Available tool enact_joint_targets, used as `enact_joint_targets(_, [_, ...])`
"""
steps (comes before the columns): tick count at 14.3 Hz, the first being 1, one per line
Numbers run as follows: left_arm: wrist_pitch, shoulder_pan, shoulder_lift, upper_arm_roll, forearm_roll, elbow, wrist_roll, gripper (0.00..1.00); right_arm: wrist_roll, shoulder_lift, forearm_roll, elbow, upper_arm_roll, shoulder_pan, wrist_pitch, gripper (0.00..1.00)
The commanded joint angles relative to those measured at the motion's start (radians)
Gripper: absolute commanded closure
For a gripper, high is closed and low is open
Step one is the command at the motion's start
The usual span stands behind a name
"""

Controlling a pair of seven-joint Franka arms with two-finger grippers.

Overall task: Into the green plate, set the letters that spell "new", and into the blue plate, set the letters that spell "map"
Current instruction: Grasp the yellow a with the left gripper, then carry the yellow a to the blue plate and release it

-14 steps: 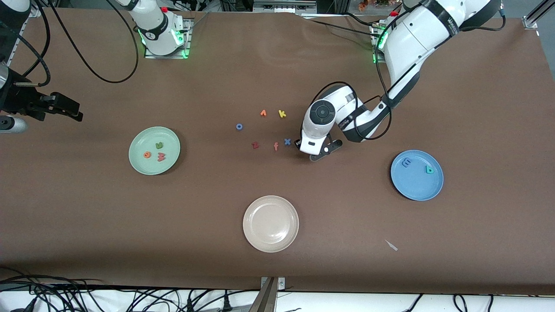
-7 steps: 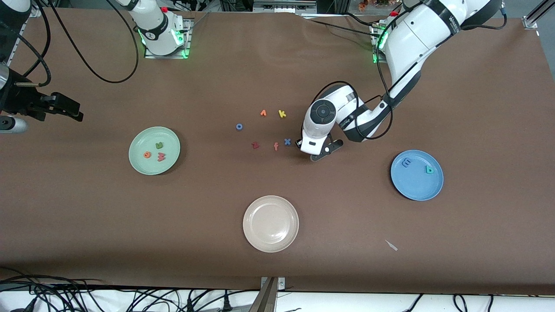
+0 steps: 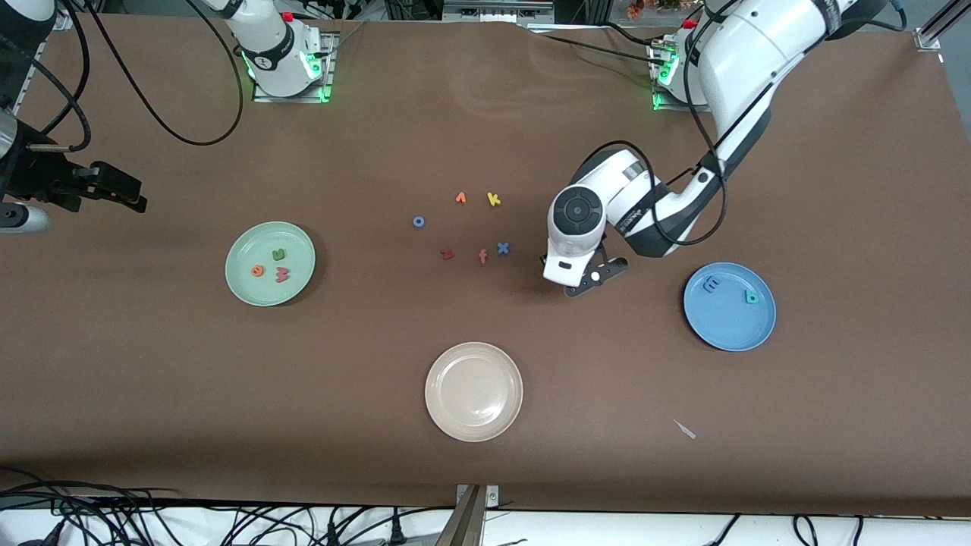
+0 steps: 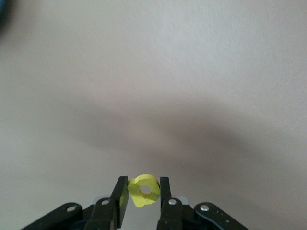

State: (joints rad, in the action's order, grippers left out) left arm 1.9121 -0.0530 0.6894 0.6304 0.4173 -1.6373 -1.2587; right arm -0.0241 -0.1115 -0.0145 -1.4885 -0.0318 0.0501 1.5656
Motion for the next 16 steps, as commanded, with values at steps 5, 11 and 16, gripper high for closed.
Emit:
enact_joint_targets(5, [-0.232,0.183,-0.042,0.006,0.017,0.093,0.583,0.87,0.004,-0.014,0.011,0.033,0.0,0.004,-0.009,0.0])
enact_joint_targets(11, [-0.173,0.427,-0.015,-0.001,0.018,0.091,1.048,0.86,0.004,-0.014,0.013,0.033,0.0,0.004,-0.009,0.0])
enact_joint_targets(16, [0.034,0.519,0.125,-0.006,0.009,0.086,1.191,0.86,0.004,-0.014,0.013,0.033,0.0,0.004,-0.009,0.0])
